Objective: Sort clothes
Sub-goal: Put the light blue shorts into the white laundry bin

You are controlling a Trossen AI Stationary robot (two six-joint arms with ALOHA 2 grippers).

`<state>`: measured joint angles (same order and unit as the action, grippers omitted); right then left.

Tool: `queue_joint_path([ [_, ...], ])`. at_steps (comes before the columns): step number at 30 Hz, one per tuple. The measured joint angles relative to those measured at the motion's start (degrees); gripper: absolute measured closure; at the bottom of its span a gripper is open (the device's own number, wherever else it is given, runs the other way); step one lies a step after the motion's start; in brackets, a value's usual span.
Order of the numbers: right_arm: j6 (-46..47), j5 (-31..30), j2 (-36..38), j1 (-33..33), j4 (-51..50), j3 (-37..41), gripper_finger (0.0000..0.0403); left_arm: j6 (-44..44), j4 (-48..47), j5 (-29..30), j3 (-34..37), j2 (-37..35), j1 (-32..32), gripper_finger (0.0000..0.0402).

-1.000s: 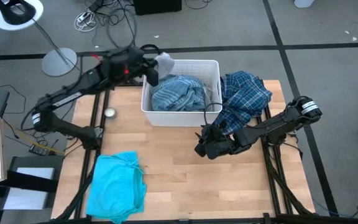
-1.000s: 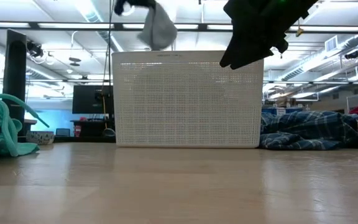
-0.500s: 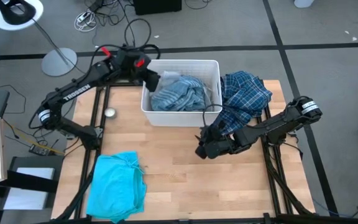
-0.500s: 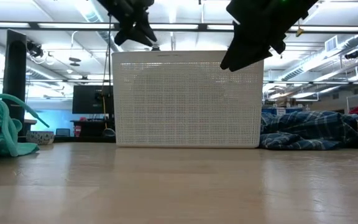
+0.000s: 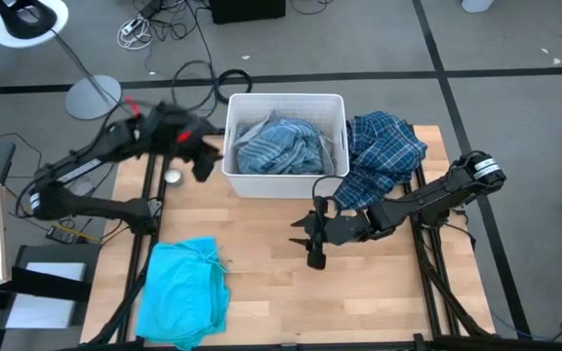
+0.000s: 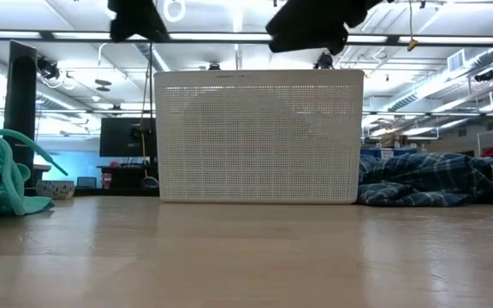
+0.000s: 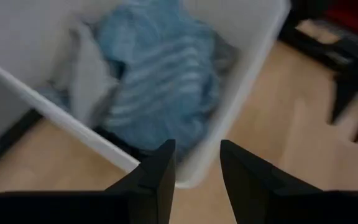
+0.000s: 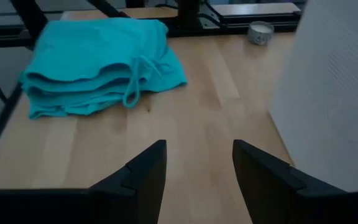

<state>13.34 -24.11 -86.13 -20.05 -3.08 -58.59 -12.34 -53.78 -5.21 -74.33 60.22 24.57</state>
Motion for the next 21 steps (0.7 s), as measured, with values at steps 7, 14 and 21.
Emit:
queue_joint_path([
  [7, -1.29, 1.16, -4.92, 0.53, 4.36, 0.0, 0.0218, -11.33, 11.12, 0.03, 20.31, -18.69, -8.88, 0.0269],
  [14, -9.62, 5.43, -17.3, 3.44, 25.37, 0.0, 0.0218, -21.35, 23.94, 2.24, 36.45, -30.48, -17.96, 0.0269],
  [21, -8.85, 15.46, -31.03, 7.57, 34.45, -5.59, 0.0224, -24.13, 29.61, 6.87, 42.74, -32.17, -24.79, 0.027],
])
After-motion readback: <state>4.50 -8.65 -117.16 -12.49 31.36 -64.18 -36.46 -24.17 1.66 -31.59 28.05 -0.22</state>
